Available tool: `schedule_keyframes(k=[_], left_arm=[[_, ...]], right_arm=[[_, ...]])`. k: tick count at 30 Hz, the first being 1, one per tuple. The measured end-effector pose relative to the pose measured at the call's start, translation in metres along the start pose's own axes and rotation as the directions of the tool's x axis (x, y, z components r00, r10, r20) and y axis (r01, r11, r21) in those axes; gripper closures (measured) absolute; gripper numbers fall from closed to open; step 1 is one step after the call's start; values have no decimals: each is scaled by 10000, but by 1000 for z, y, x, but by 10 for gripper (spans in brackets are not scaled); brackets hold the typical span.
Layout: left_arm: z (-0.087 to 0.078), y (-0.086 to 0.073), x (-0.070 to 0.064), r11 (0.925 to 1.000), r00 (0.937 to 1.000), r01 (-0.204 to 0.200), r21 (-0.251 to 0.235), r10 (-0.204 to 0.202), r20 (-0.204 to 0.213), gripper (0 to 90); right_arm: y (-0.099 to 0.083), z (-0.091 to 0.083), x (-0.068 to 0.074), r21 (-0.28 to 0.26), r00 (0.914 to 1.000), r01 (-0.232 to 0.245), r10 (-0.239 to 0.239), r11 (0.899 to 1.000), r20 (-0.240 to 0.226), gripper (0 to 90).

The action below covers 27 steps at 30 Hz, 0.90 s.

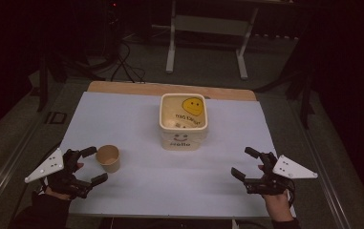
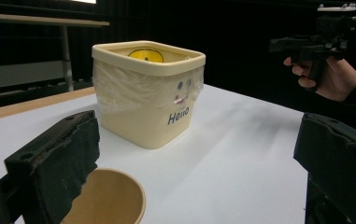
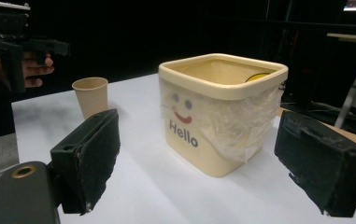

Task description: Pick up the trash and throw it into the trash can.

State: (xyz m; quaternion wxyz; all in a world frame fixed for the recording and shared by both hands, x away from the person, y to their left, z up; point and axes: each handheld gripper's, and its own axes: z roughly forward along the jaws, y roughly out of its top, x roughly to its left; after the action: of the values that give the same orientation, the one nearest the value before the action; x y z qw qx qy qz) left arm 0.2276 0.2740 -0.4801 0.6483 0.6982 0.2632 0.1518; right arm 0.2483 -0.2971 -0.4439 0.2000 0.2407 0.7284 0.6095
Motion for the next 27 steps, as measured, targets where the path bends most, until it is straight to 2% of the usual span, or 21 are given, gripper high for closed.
schedule_keyframes(k=[4,11,14,20,22,25,27], left_arm=[[-1,-1,1,9999,9999,128,-8,-128,-70,10],[-5,-2,4,9997,9994,234,-18,-235,-243,10],[-6,-1,3,9998,9994,187,-14,-187,-277,10],[-16,5,5,9997,9991,245,-79,-248,-352,10],[-19,9,7,9986,9988,465,-246,-470,-168,10],[-21,15,10,9961,9962,856,-216,-853,143,10],[-20,21,11,9962,9959,873,-49,-871,261,10]], right_arm=[[0,0,-1,-51,10000,-44,44,10000,77,138],[-1,0,-3,-18,10000,-54,54,10000,-48,138],[-1,0,-2,-37,10000,-46,46,10000,-51,137],[1,3,1,-21,9999,108,-108,9999,-104,137],[1,4,1,16,9999,110,-109,9999,-117,137],[0,5,2,86,9999,114,-113,9999,-118,137],[1,4,3,52,9998,118,-117,9999,-135,137]])
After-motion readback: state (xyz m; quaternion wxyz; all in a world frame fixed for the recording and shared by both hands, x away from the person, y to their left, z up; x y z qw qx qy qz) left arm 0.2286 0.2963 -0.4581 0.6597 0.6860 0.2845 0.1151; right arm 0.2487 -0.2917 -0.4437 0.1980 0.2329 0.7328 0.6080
